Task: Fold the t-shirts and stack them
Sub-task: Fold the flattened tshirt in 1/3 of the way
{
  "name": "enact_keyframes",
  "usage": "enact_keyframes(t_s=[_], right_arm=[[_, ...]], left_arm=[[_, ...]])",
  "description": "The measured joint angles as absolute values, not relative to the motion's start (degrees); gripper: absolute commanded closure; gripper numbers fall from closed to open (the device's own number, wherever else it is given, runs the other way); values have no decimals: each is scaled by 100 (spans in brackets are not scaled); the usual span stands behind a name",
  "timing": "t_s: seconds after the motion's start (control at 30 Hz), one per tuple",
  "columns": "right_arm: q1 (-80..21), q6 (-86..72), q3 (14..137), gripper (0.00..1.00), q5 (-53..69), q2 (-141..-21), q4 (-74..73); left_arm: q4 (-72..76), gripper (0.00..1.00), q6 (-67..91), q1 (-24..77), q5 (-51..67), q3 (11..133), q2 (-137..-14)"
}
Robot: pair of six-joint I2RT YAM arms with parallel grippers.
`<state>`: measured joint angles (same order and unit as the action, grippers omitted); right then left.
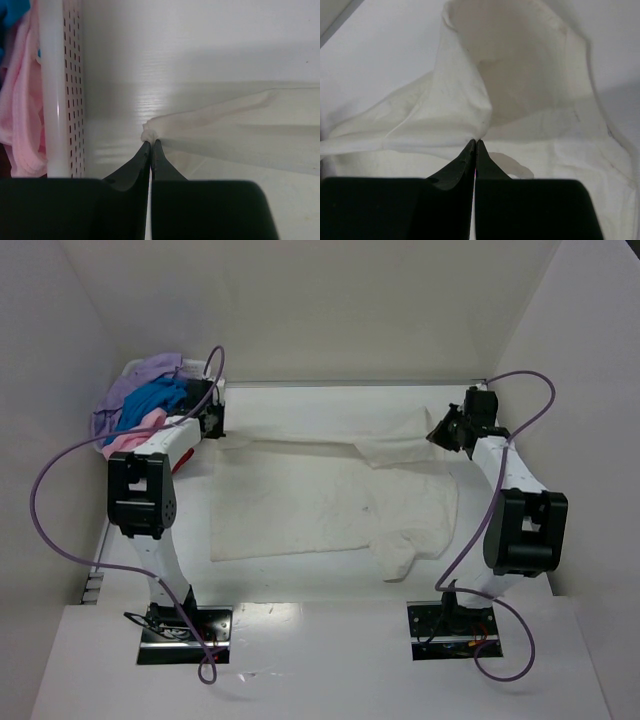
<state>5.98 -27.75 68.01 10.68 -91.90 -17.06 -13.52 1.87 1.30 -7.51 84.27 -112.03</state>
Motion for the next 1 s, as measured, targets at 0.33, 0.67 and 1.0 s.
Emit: enact_keyframes(t_s=[0.33,0.67,1.0], right_arm=[[628,-3002,5745,100,1111,-8831,-1844],[633,-3190,5728,100,982,-8995,-1874],[913,-3277,6377,100,1175,-9190,-2001]], left_arm=[[-1461,100,187,132,-696,8357,-11170],[-1575,100,174,342,-740,8357,-11170],[-1754,100,174,427,-768,8344,-11170]])
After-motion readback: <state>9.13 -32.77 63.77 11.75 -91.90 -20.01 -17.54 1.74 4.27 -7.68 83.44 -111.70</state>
